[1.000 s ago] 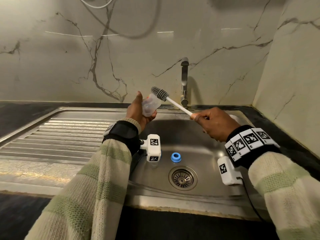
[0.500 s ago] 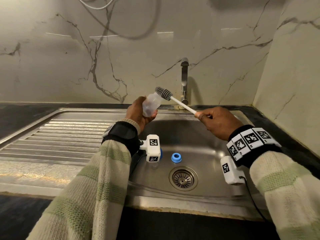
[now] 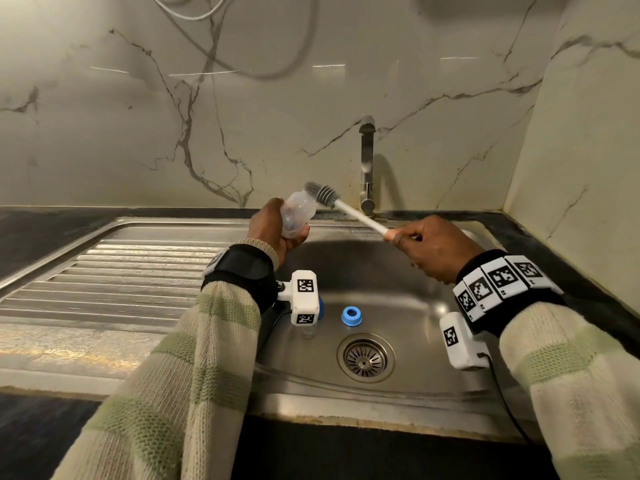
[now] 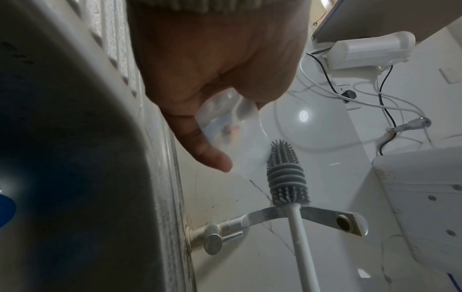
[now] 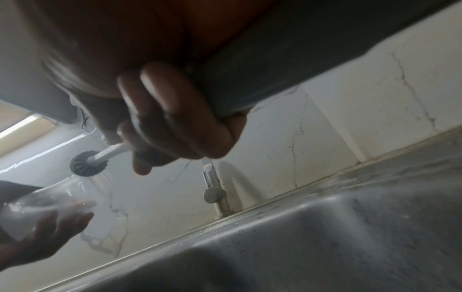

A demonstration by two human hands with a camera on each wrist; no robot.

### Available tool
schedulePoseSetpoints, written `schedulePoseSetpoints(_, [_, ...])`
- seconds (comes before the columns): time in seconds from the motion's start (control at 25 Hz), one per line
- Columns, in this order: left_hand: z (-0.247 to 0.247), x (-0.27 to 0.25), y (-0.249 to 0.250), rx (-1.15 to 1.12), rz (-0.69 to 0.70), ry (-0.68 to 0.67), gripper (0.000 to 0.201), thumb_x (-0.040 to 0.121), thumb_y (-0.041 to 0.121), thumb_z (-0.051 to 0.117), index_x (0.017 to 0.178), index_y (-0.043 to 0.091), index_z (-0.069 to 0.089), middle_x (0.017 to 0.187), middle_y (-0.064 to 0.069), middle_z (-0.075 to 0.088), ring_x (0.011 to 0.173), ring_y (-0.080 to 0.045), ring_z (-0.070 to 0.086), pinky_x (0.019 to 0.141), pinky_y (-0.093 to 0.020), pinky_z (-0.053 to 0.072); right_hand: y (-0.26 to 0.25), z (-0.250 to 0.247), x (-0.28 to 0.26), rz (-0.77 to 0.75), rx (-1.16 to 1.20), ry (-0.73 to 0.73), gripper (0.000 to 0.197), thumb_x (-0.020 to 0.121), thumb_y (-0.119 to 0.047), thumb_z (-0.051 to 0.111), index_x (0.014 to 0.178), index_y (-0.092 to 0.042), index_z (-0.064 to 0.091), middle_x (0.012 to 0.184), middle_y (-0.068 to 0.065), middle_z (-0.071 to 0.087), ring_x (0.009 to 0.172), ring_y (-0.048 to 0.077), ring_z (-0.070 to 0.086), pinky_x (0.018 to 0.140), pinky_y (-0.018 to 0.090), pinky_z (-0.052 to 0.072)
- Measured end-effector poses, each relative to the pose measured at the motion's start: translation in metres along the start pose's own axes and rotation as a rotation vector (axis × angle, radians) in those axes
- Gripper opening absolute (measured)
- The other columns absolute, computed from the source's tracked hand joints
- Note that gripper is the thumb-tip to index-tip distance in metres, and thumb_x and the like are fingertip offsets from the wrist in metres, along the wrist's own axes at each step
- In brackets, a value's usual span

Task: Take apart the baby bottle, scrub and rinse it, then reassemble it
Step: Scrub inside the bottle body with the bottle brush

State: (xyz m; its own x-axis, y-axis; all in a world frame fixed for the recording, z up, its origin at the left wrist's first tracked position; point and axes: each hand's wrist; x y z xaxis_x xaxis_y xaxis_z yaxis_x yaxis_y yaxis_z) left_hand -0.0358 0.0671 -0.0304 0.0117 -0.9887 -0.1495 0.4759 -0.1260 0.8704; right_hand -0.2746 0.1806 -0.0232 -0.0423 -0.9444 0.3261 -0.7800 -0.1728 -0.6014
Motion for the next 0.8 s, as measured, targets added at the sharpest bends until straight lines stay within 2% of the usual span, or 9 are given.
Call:
schedulePoseSetpoints(0.12, [-0.0014,0.0024,-0.0006,0.012,0.026,0.034,0.024,0.101,0.028,0.049,0.118,0.012,0.049,0.112,-0.018,0.061,0.091,-0.029,0.066,0.059,-0.035,0.058,0.0015,-0.0011,0.0002,-0.003,-0.021,0.015,0.027,0.096,-0.042,0.054,0.106,-0.025,0.074,0.056,-0.010,0.056,0.044,0.002,0.050,0.044,0.018,0.036])
schedulePoseSetpoints(0.2, [-0.0013,0.0031,0.0000,0.019,0.032,0.026,0.029,0.103,0.039,0.046,0.116,0.013,0.050,0.109,-0.017,0.064,0.087,-0.027,0.066,0.061,-0.034,0.057,0.0018,-0.0025,-0.0008,0.024,0.009,0.015,0.027,0.097,-0.040,0.054,0.105,-0.024,0.074,0.054,-0.011,0.055,0.037,0.000,0.048,0.037,0.013,0.033])
schedulePoseSetpoints(0.24, [-0.0022,0.0024,0.0002,0.005,0.024,0.020,0.037,0.102,0.046,0.047,0.117,0.012,0.050,0.111,-0.017,0.065,0.088,-0.027,0.067,0.064,-0.035,0.058,0.0023,-0.0030,-0.0015,0.039,0.016,0.001,0.026,0.097,-0.039,0.054,0.104,-0.024,0.074,0.053,-0.009,0.054,0.034,0.001,0.046,0.035,0.013,0.032])
schedulePoseSetpoints(0.32, [-0.0026,-0.0006,-0.0001,-0.018,-0.014,-0.030,0.055,0.097,0.056,0.052,0.127,0.010,0.052,0.119,-0.017,0.066,0.098,-0.029,0.069,0.070,-0.038,0.059,0.0034,-0.0026,-0.0018,0.031,-0.015,0.009,0.028,0.097,-0.039,0.054,0.107,-0.023,0.074,0.054,-0.011,0.054,0.040,0.002,0.048,0.041,0.016,0.034])
schedulePoseSetpoints(0.4, [-0.0023,-0.0054,-0.0013,0.010,-0.030,-0.078,0.059,0.093,0.051,0.058,0.135,0.009,0.052,0.126,-0.018,0.063,0.101,-0.029,0.066,0.067,-0.035,0.059,0.0029,-0.0021,-0.0018,0.028,-0.013,0.007,0.028,0.097,-0.039,0.054,0.107,-0.022,0.074,0.053,-0.011,0.054,0.041,0.002,0.049,0.042,0.015,0.035])
schedulePoseSetpoints(0.48, [-0.0005,-0.0060,-0.0024,0.040,-0.009,-0.081,0.052,0.092,0.036,0.061,0.135,0.009,0.051,0.132,-0.020,0.058,0.102,-0.030,0.063,0.060,-0.031,0.057,0.0029,-0.0009,-0.0013,0.027,-0.014,0.000,0.028,0.097,-0.040,0.054,0.105,-0.023,0.074,0.050,-0.011,0.053,0.037,-0.002,0.048,0.037,0.011,0.032])
schedulePoseSetpoints(0.56, [-0.0002,-0.0047,-0.0026,0.041,0.009,-0.084,0.049,0.091,0.029,0.063,0.135,0.010,0.050,0.134,-0.020,0.056,0.108,-0.033,0.063,0.058,-0.030,0.057,0.0037,-0.0013,-0.0008,0.023,-0.029,0.010,0.028,0.096,-0.040,0.054,0.107,-0.023,0.074,0.050,-0.010,0.054,0.037,-0.001,0.048,0.037,0.011,0.032])
schedulePoseSetpoints(0.64, [-0.0014,-0.0042,-0.0023,0.026,0.002,-0.059,0.047,0.093,0.028,0.062,0.135,0.011,0.048,0.132,-0.018,0.056,0.112,-0.034,0.062,0.055,-0.030,0.057,0.0030,-0.0030,-0.0018,0.048,-0.015,-0.018,0.026,0.096,-0.040,0.054,0.106,-0.025,0.073,0.052,-0.007,0.055,0.032,-0.001,0.046,0.032,0.011,0.030])
schedulePoseSetpoints(0.8, [-0.0005,-0.0038,-0.0019,0.010,-0.023,-0.048,0.042,0.096,0.028,0.061,0.132,0.011,0.048,0.129,-0.018,0.057,0.110,-0.034,0.063,0.056,-0.033,0.060,0.0047,-0.0051,-0.0029,0.071,-0.021,-0.008,0.027,0.095,-0.043,0.055,0.105,-0.027,0.074,0.049,-0.009,0.054,0.032,0.001,0.044,0.034,0.014,0.032])
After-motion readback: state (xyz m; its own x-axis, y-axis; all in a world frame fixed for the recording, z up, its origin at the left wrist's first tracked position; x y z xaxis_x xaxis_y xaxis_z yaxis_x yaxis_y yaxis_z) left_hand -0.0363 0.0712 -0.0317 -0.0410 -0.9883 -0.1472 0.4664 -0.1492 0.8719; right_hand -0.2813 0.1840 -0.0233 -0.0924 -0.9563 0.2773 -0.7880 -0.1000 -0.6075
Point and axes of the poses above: each hand's wrist, its own x-axis towards the middle knuckle, its own z-axis out of the palm, y = z × x
